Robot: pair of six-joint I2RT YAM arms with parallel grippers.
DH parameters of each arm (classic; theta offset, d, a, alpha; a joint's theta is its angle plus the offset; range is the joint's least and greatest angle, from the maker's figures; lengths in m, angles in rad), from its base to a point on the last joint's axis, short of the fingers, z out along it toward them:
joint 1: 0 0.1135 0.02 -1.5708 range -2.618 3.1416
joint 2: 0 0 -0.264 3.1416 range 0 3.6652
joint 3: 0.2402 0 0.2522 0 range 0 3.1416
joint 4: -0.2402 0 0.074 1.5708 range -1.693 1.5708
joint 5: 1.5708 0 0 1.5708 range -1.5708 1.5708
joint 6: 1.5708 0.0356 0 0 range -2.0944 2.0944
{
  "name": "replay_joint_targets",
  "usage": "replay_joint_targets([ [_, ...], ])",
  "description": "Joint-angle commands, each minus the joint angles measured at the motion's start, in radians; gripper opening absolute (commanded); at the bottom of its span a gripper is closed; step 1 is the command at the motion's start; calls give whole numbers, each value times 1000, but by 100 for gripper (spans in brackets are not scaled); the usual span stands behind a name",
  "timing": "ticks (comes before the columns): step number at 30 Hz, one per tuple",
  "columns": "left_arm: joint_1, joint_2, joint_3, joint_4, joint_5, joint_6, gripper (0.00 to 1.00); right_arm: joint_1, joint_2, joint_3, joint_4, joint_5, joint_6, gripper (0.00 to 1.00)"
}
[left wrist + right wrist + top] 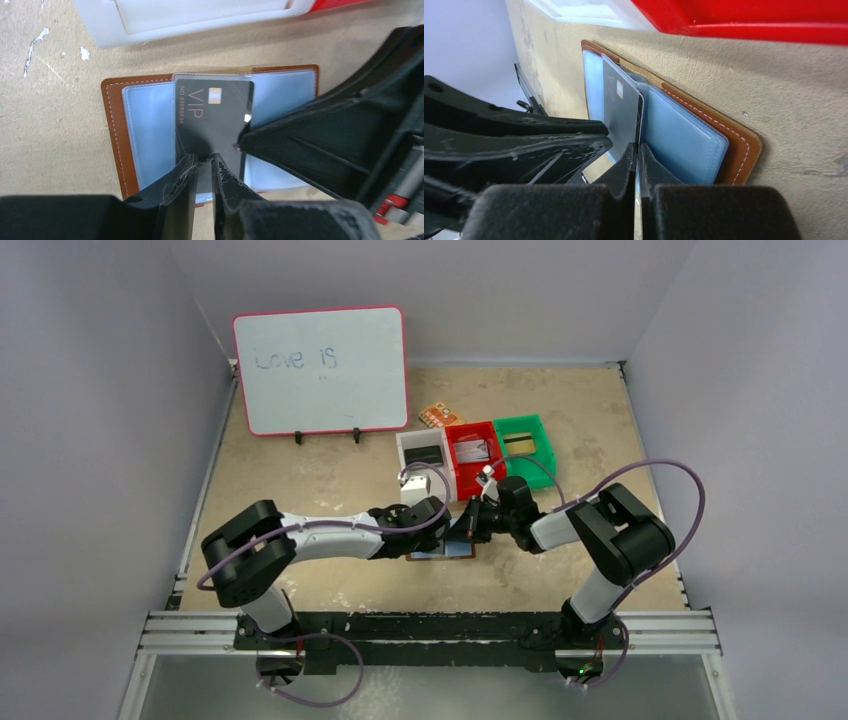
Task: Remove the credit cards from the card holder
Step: Remove the credit card from the card holder.
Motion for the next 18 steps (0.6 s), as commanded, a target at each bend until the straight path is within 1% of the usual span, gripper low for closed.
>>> replay_joint_targets([
  [1, 5, 56, -1, 21, -20, 15, 15, 3, 19, -18, -17, -8, -9, 0],
  [7, 3, 114, 2, -137, -110, -56, 9, -5, -43, -36, -85, 49, -14, 0],
  [13, 2, 97, -20, -161, -141, -72, 8, -31, -71, -67, -54, 19, 1, 0],
  [18, 3, 99, -10, -170, -149, -65, 7, -41, -105, -80, -72, 8, -5, 0],
])
